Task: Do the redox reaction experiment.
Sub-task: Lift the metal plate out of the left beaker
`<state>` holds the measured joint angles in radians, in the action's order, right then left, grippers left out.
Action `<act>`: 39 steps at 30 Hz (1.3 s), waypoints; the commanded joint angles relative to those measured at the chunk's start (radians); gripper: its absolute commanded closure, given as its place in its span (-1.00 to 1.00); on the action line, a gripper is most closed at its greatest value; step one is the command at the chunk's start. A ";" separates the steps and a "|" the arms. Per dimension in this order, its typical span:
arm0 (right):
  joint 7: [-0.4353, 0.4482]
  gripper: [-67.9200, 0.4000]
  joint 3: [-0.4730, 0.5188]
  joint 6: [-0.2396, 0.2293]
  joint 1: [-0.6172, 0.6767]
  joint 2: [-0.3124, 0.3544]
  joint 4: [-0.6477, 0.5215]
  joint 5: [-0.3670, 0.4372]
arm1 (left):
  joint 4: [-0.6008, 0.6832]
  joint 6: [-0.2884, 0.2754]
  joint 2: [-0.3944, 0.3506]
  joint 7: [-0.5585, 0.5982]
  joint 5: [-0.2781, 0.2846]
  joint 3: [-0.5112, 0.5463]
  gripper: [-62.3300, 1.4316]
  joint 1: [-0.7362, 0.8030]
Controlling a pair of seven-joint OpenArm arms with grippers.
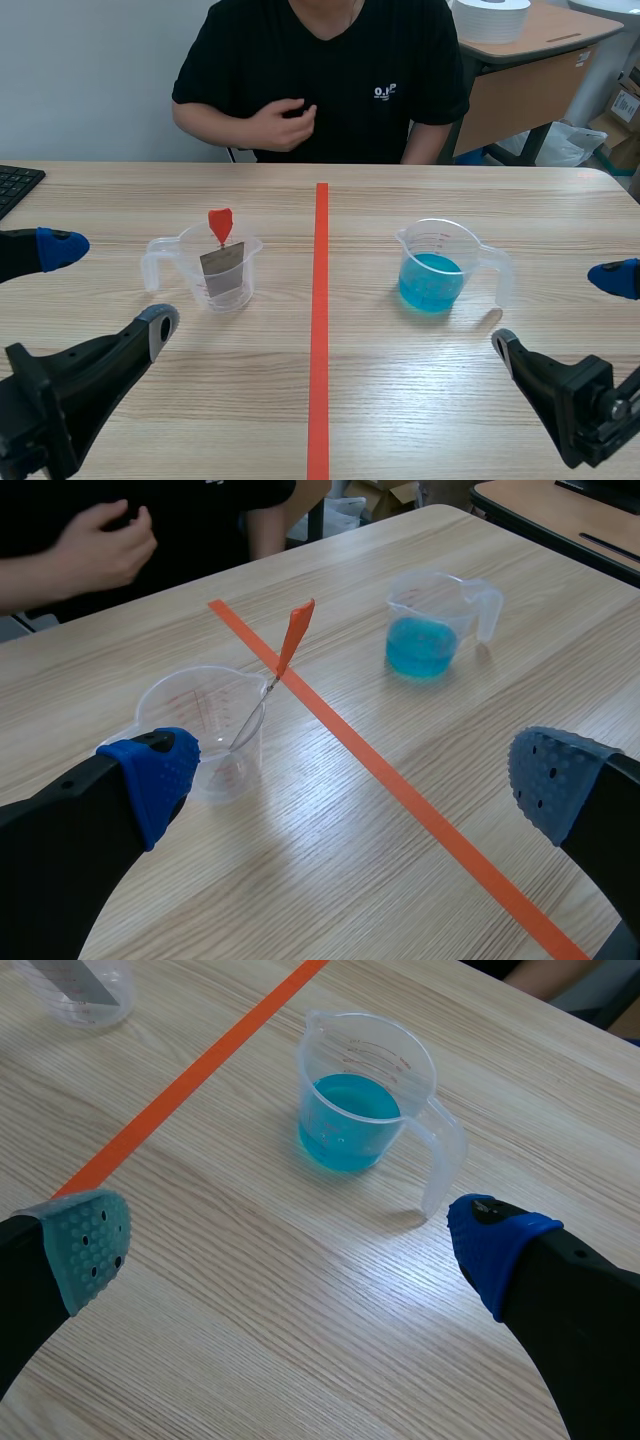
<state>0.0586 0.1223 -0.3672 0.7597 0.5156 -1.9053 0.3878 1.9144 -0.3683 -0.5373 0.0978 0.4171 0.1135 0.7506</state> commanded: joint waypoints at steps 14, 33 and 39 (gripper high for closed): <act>0.014 -1.00 0.002 0.000 -0.009 0.008 -0.018 0.004 | 0.009 -0.001 0.005 0.015 0.010 0.005 -1.00 -0.003; 0.015 -1.00 0.002 0.000 -0.011 0.008 -0.018 0.004 | -0.111 0.064 0.005 -0.042 0.009 0.130 -1.00 0.042; 0.014 -1.00 0.002 0.000 -0.027 0.008 -0.018 0.004 | -0.246 0.075 0.005 -0.039 0.014 0.191 -1.00 0.114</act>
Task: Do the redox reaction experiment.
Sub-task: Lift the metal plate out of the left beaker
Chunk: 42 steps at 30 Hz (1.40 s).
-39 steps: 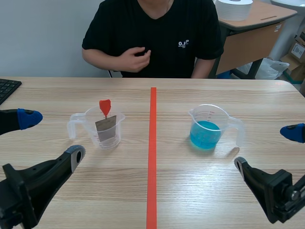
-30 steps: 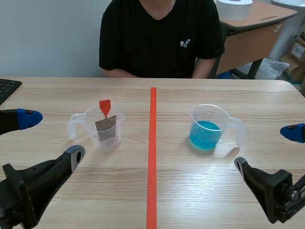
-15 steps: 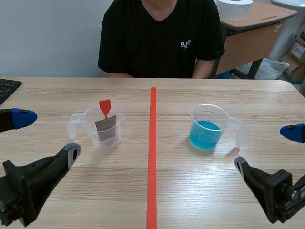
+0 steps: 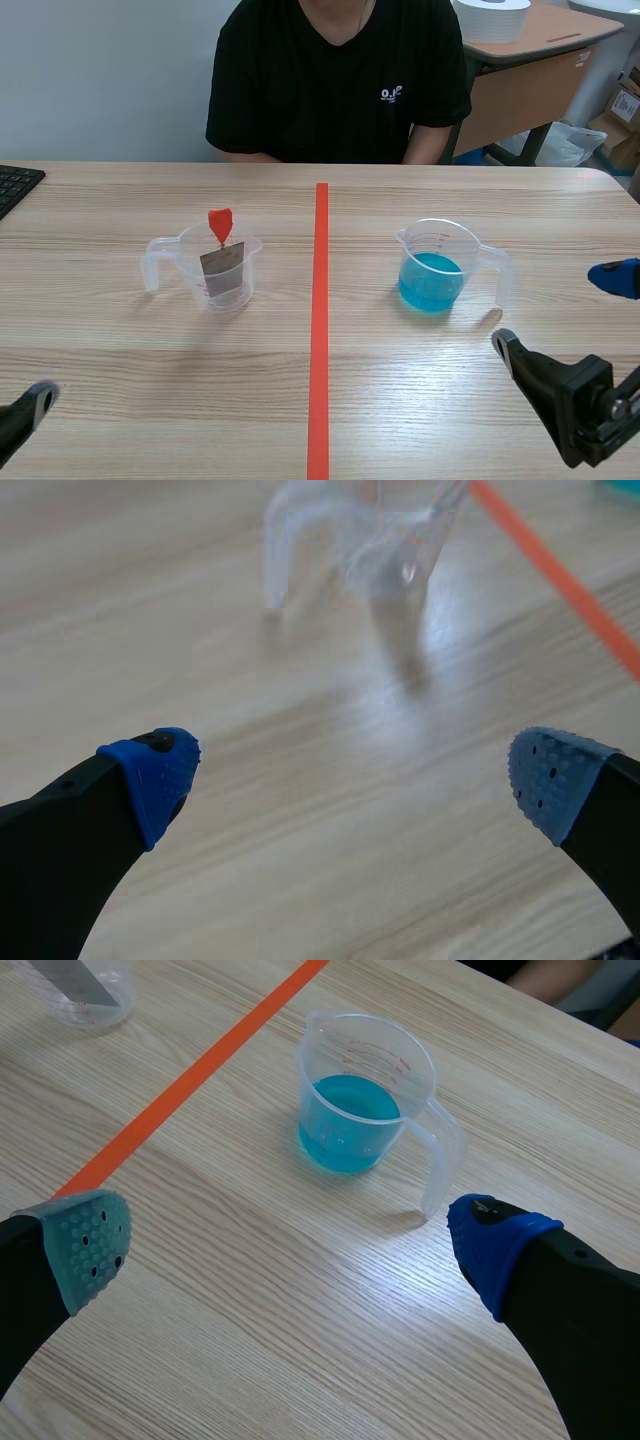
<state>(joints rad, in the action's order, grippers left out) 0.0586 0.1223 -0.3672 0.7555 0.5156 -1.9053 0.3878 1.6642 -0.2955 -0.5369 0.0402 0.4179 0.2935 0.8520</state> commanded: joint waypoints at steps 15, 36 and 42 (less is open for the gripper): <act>0.014 -1.00 0.001 -0.025 -0.241 0.058 -0.016 -0.003 | -0.355 0.024 0.146 0.074 0.050 0.081 -1.00 0.134; -0.049 -1.00 -0.323 -0.257 -0.669 0.237 0.093 -0.002 | -0.562 0.013 0.243 0.046 -0.045 -0.030 -1.00 0.014; 0.057 -1.00 -0.458 -0.314 -0.796 0.183 0.214 -0.003 | -0.625 0.013 0.243 0.046 -0.045 -0.072 -1.00 -0.043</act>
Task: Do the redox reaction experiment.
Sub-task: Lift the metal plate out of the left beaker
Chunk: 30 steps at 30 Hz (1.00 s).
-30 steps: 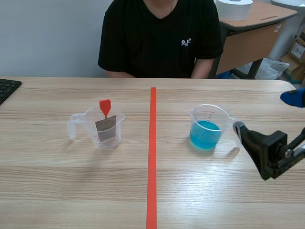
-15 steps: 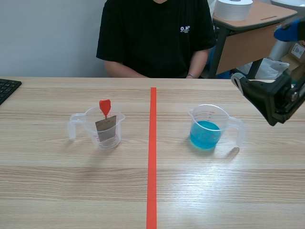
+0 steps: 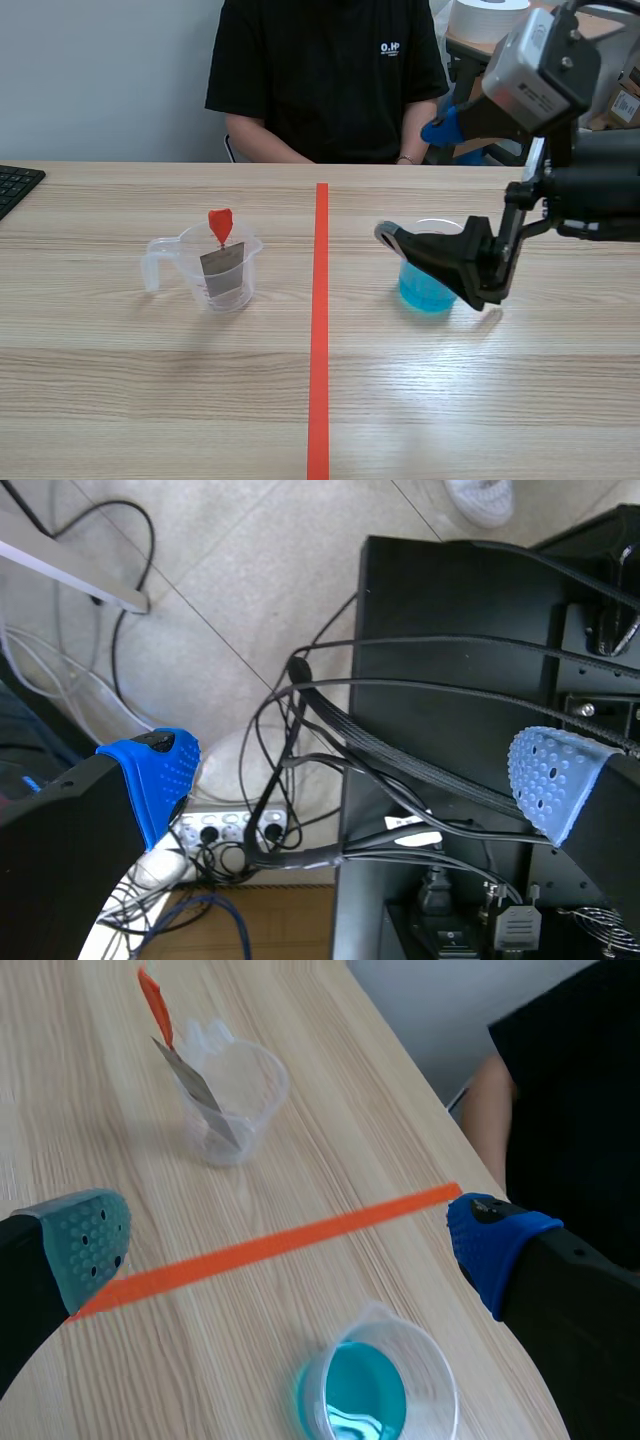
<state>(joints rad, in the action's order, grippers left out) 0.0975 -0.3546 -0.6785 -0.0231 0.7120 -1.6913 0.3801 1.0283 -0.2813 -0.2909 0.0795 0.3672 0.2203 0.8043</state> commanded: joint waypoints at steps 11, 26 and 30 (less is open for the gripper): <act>0.190 -1.00 -0.140 -0.057 -0.182 -0.200 0.211 -0.219 | -0.025 -0.001 -0.002 0.007 -0.024 -0.043 -1.00 -0.024; 0.298 -1.00 -0.358 -0.055 -0.414 -0.416 0.450 -0.446 | -0.027 -0.001 0.000 0.007 -0.024 -0.043 -1.00 -0.024; 0.309 -1.00 -0.393 -0.055 -0.459 -0.452 0.496 -0.450 | -0.027 -0.001 0.000 0.007 -0.024 -0.043 -1.00 -0.024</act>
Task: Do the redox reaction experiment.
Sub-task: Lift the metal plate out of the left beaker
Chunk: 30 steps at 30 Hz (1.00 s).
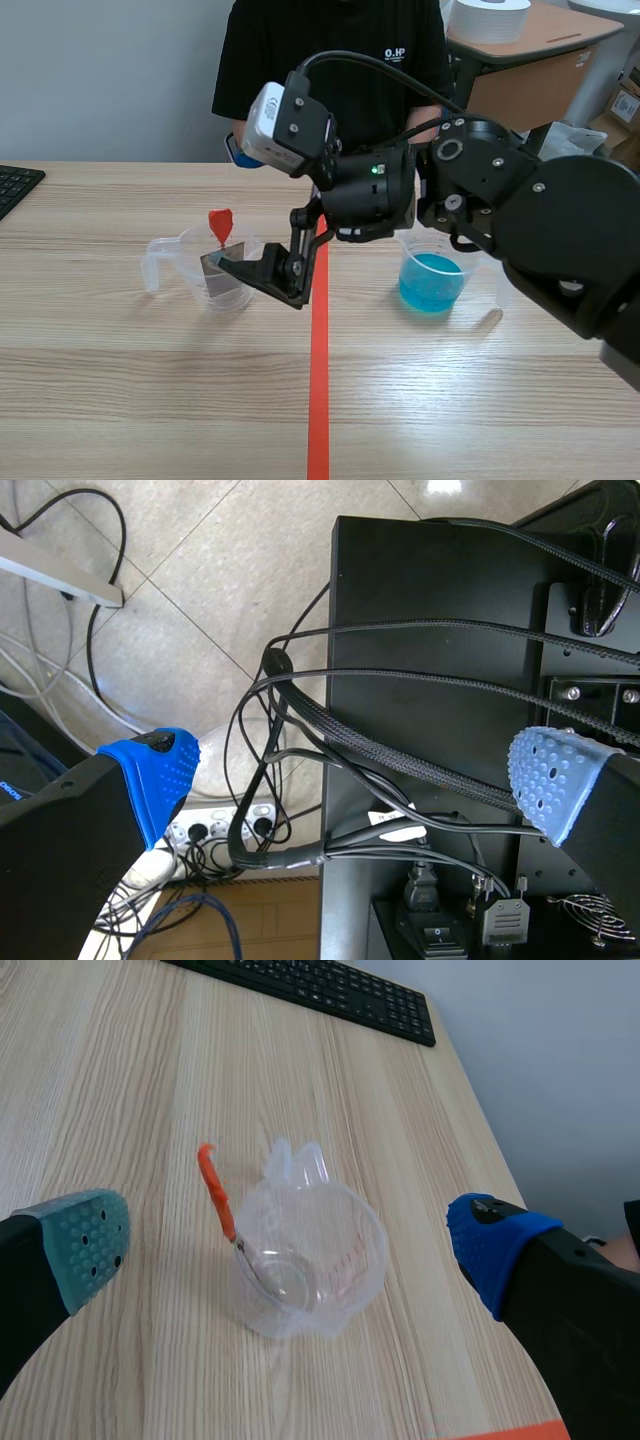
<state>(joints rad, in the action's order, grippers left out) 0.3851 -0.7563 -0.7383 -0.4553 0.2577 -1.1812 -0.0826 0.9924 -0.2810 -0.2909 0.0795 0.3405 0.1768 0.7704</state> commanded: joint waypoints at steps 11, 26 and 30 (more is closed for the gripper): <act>0.026 -0.37 0.002 0.005 -0.044 -0.008 0.001 0.006 | 0.009 -0.001 0.000 0.007 0.003 0.000 -1.00 0.010; 0.085 0.77 0.003 0.005 -0.044 0.016 0.001 0.007 | 0.009 -0.002 0.011 0.015 0.003 0.000 -1.00 0.010; 0.138 0.94 0.005 0.009 -0.047 0.022 0.001 0.008 | 0.009 -0.002 0.013 0.037 0.003 0.000 -1.00 0.010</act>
<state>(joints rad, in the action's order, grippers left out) 0.4984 -0.7631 -0.7376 -0.4759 0.2699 -1.1637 -0.0902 0.9924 -0.2813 -0.2821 0.1104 0.3412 0.1768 0.7704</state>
